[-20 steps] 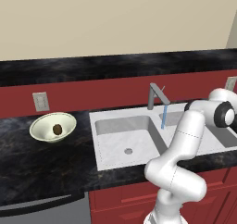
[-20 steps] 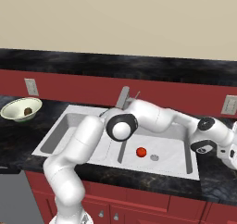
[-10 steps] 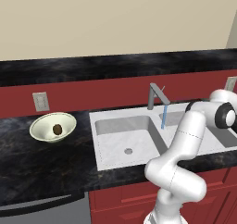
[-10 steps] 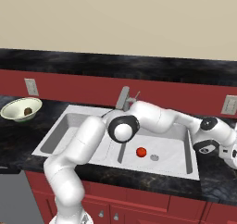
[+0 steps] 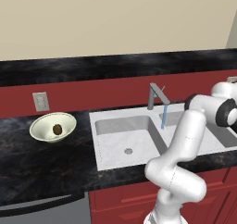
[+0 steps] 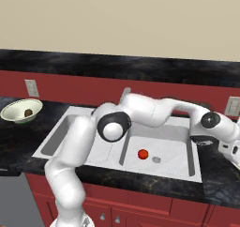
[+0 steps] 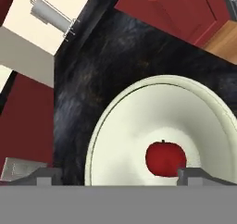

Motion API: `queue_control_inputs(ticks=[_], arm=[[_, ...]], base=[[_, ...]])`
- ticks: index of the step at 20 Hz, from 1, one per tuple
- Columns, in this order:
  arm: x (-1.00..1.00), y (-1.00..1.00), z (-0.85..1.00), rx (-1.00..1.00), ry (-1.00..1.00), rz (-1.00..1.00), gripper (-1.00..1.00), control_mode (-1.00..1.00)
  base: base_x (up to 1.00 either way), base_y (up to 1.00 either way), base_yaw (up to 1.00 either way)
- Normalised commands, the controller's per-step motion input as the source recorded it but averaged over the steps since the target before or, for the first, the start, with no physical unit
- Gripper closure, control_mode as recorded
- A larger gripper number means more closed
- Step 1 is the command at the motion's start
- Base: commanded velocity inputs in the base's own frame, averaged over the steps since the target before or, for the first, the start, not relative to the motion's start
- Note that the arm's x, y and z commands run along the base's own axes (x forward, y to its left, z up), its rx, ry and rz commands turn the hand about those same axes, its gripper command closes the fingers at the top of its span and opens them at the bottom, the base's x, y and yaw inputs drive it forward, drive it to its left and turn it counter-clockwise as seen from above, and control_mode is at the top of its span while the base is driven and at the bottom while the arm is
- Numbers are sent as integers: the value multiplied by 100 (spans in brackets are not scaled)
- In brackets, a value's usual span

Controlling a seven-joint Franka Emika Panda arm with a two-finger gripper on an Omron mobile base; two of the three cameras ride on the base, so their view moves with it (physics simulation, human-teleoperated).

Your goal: Pick the tomatos from the sink and place them in one bowl. Place the kiwi in the other bowl. Then turn off the sink faucet.

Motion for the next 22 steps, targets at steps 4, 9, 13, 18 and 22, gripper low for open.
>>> queue_control_inputs(ticks=[4,9,13,18,22], arm=[[-66,74,26,0,-17,16,-100,-100],[-41,85,59,-4,-6,22,-100,-100],[-36,67,68,-2,-2,28,-100,-100],[-29,56,96,-1,4,29,-100,-100],[-10,50,100,0,23,25,-100,-100]], base=[[0,0,0],[0,0,0],[0,0,0],[0,0,0],[0,0,0]])
